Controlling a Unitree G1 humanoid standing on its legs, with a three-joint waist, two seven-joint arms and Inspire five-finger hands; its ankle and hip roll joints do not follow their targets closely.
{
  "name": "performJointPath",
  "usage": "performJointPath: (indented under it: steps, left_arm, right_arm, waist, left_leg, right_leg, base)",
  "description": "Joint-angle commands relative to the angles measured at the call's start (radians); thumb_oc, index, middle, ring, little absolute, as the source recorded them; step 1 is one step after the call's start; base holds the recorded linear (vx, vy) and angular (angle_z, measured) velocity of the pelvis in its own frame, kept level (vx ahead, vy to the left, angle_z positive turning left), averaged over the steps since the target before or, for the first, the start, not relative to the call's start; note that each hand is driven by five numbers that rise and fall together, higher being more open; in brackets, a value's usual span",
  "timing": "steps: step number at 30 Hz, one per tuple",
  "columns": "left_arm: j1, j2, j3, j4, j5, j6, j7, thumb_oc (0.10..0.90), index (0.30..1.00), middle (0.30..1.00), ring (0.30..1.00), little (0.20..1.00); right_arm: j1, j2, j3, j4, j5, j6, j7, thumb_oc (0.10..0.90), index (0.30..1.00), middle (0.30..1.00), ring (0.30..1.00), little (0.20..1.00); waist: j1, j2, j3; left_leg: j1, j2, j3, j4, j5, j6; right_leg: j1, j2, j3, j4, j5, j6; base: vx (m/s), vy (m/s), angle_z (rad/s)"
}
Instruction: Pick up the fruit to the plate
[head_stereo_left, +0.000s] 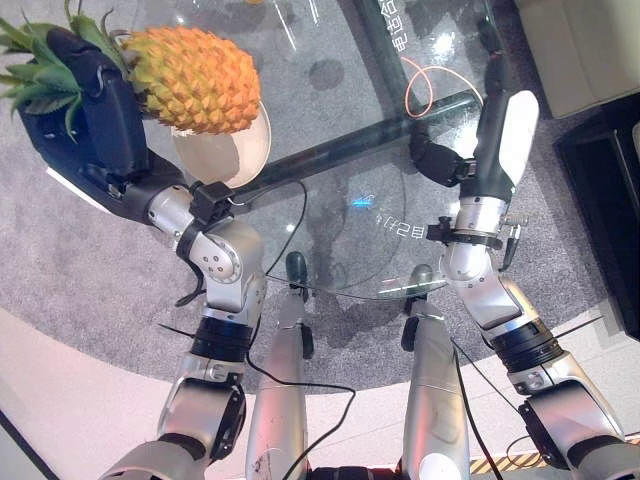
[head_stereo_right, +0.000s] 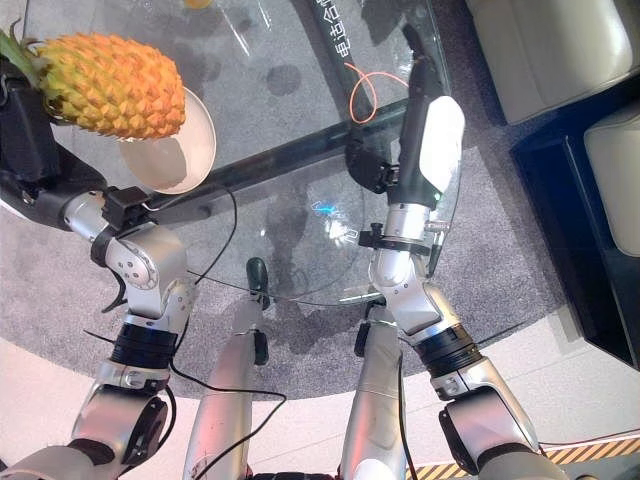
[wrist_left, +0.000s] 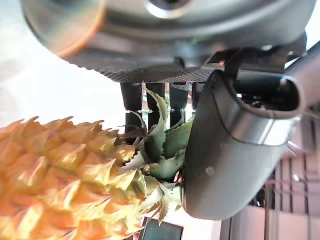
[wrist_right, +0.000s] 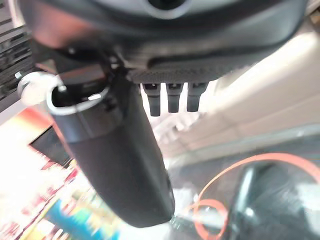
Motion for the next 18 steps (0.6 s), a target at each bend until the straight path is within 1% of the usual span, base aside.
performJointPath:
  steps: [1,2,3,5,6,7,8,9,10,12,13,16,18]
  left_arm:
    - [-0.148,0.095,0.049,-0.016,0.16,-0.084,0.055,0.1,0.3,0.3,0.3,0.2]
    - [-0.157,0.108,0.055,0.009,0.174,-0.081,0.07,0.1,0.3,0.3,0.3,0.2]
    - [-0.157,0.117,0.053,0.031,0.194,-0.08,0.088,0.1,0.3,0.3,0.3,0.2]
    - [-0.166,0.139,0.051,0.075,0.24,-0.069,0.126,0.1,0.3,0.3,0.3,0.2]
    - [-0.171,0.145,0.05,0.083,0.247,-0.066,0.133,0.1,0.3,0.3,0.3,0.2]
    - [-0.179,0.161,0.043,0.12,0.266,-0.055,0.159,0.1,0.3,0.3,0.3,0.2]
    - [-0.188,0.169,0.041,0.136,0.265,-0.058,0.164,0.1,0.3,0.3,0.3,0.2]
    - [-0.193,0.187,0.037,0.166,0.254,-0.05,0.167,0.1,0.3,0.3,0.3,0.2]
    - [-0.2,0.192,0.037,0.172,0.251,-0.051,0.166,0.1,0.3,0.3,0.3,0.2]
    - [-0.214,0.215,0.029,0.216,0.217,-0.059,0.161,0.1,0.3,0.3,0.3,0.2]
    - [-0.238,0.241,0.021,0.264,0.198,-0.048,0.165,0.1,0.3,0.3,0.3,0.2]
    - [-0.278,0.288,0.005,0.34,0.171,-0.034,0.171,0.1,0.3,0.3,0.3,0.2]
    - [-0.309,0.324,-0.006,0.398,0.167,-0.021,0.181,0.1,0.3,0.3,0.3,0.2]
  right_arm:
    - [-0.071,-0.043,-0.065,-0.031,0.043,-0.03,-0.132,0.8,0.9,0.9,0.9,0.9]
    - [-0.07,-0.052,-0.076,-0.004,0.075,-0.033,-0.15,0.8,0.9,0.9,0.9,0.9]
    - [-0.062,-0.055,-0.085,0.014,0.098,-0.039,-0.163,0.8,0.9,0.9,0.9,0.9]
    - [-0.055,-0.064,-0.099,0.056,0.146,-0.047,-0.186,0.8,0.9,0.9,0.9,0.9]
    - [-0.056,-0.067,-0.104,0.064,0.159,-0.051,-0.19,0.8,0.9,0.9,0.9,0.9]
    - [-0.045,-0.07,-0.115,0.099,0.205,-0.061,-0.21,0.8,0.9,0.9,0.9,0.9]
    - [-0.047,-0.072,-0.119,0.115,0.22,-0.073,-0.216,0.8,0.9,0.9,0.9,0.9]
    - [-0.04,-0.074,-0.127,0.144,0.256,-0.082,-0.231,0.8,0.9,0.9,0.9,0.9]
    - [-0.045,-0.076,-0.129,0.15,0.26,-0.086,-0.231,0.8,0.9,0.9,0.9,0.9]
    - [-0.048,-0.081,-0.133,0.203,0.284,-0.102,-0.242,0.8,0.9,0.9,0.9,0.9]
    - [-0.062,-0.092,-0.131,0.254,0.31,-0.102,-0.254,0.8,0.9,0.9,0.9,0.9]
    - [-0.084,-0.116,-0.117,0.329,0.348,-0.106,-0.26,0.8,0.9,0.9,0.9,0.9]
    - [-0.1,-0.129,-0.117,0.389,0.404,-0.126,-0.254,0.8,0.9,0.9,0.9,0.9]
  waist:
    - [0.005,-0.004,-0.021]
    - [0.003,-0.004,-0.021]
    - [0.0,-0.004,-0.021]
    - [-0.003,-0.004,-0.021]
    - [-0.004,-0.004,-0.021]
    - [-0.008,-0.004,-0.021]
    - [-0.008,-0.004,-0.021]
    - [-0.011,-0.005,-0.021]
    - [-0.011,-0.004,-0.021]
    - [-0.013,-0.004,-0.021]
    - [-0.016,-0.004,-0.021]
    - [-0.021,-0.006,-0.021]
    - [-0.025,-0.006,-0.021]
  left_leg:
    - [0.012,-0.03,0.006,0.055,-0.098,0.005]
    - [0.005,-0.027,0.009,0.053,-0.091,0.005]
    - [0.013,-0.026,0.01,0.056,-0.101,0.004]
    - [0.011,-0.023,0.011,0.058,-0.103,0.002]
    - [0.003,-0.022,0.012,0.057,-0.095,0.003]
    - [0.009,-0.019,0.014,0.059,-0.104,0.002]
    - [0.002,-0.019,0.014,0.058,-0.097,0.002]
    - [0.011,-0.017,0.015,0.06,-0.106,0.0]
    - [0.002,-0.017,0.016,0.058,-0.098,0.001]
    - [0.009,-0.015,0.018,0.061,-0.106,-0.001]
    - [0.006,-0.011,0.021,0.061,-0.106,-0.003]
    - [0.003,-0.006,0.024,0.066,-0.107,-0.007]
    - [-0.005,-0.001,0.027,0.067,-0.1,-0.009]
  right_leg:
    - [0.041,0.029,-0.048,-0.14,0.089,-0.012]
    - [0.034,0.031,-0.046,-0.143,0.095,-0.013]
    - [0.039,0.031,-0.045,-0.137,0.084,-0.012]
    - [0.036,0.034,-0.043,-0.134,0.083,-0.014]
    - [0.028,0.035,-0.043,-0.136,0.091,-0.015]
    - [0.031,0.039,-0.04,-0.127,0.079,-0.015]
    - [0.023,0.04,-0.039,-0.129,0.086,-0.017]
    - [0.031,0.042,-0.038,-0.124,0.074,-0.016]
    - [0.023,0.043,-0.038,-0.128,0.083,-0.018]
    - [0.026,0.044,-0.037,-0.123,0.074,-0.017]
    - [0.023,0.045,-0.039,-0.124,0.074,-0.018]
    - [0.019,0.046,-0.039,-0.122,0.071,-0.021]
    - [0.011,0.048,-0.039,-0.123,0.076,-0.025]
  base:
    - [-0.02,0.041,-0.05]
    - [0.02,0.036,-0.04]
    - [0.0,0.034,-0.03]
    - [0.0,0.031,-0.03]
    - [0.0,0.036,-0.04]
    - [-0.02,0.025,-0.05]
    - [0.01,0.021,-0.07]
    - [-0.02,0.008,-0.05]
    - [-0.01,0.011,-0.04]
    - [-0.01,0.005,-0.04]
    - [0.0,0.002,-0.05]
    - [-0.02,0.009,-0.05]
    - [-0.01,0.01,-0.09]
